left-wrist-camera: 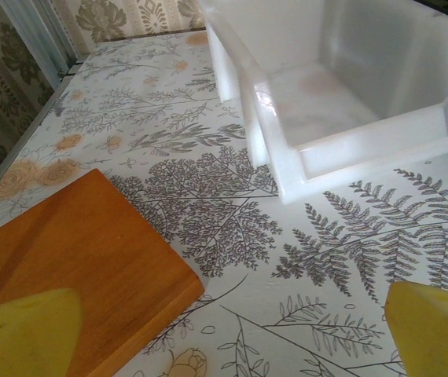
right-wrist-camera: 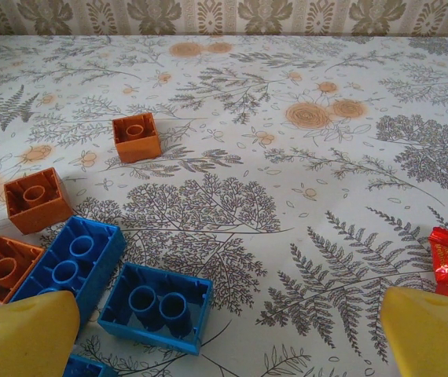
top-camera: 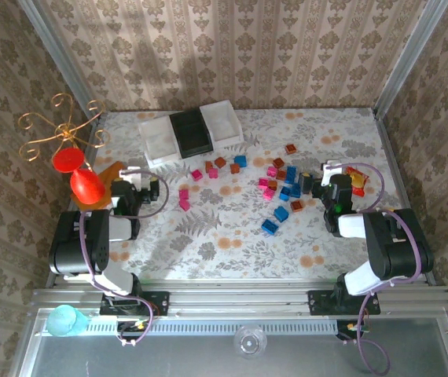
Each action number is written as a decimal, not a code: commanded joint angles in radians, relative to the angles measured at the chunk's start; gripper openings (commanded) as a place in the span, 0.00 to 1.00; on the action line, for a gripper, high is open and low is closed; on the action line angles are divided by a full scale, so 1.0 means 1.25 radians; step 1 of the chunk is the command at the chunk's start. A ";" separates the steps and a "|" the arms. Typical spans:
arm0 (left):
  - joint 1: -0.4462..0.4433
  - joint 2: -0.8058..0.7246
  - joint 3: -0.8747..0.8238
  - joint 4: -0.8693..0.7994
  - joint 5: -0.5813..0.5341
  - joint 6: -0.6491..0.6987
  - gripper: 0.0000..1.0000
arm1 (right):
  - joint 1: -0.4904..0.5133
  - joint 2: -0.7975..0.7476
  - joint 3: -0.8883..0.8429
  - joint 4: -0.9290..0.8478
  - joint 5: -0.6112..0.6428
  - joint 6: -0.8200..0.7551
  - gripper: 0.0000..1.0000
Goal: Sort the legos into containers by color
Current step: Move the container to the top-center of the table.
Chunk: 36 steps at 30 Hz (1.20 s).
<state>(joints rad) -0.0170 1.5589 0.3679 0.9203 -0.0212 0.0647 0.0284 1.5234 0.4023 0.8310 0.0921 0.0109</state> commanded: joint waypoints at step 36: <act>-0.191 0.346 0.902 -0.933 -0.069 -0.232 0.76 | 0.258 -0.254 0.231 -0.478 0.060 0.165 0.97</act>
<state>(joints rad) -0.2619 1.9144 1.3880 -0.0811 -0.1051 -0.2104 0.3473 1.2068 0.6800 0.2386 0.1497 0.1917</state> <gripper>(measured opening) 0.772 0.965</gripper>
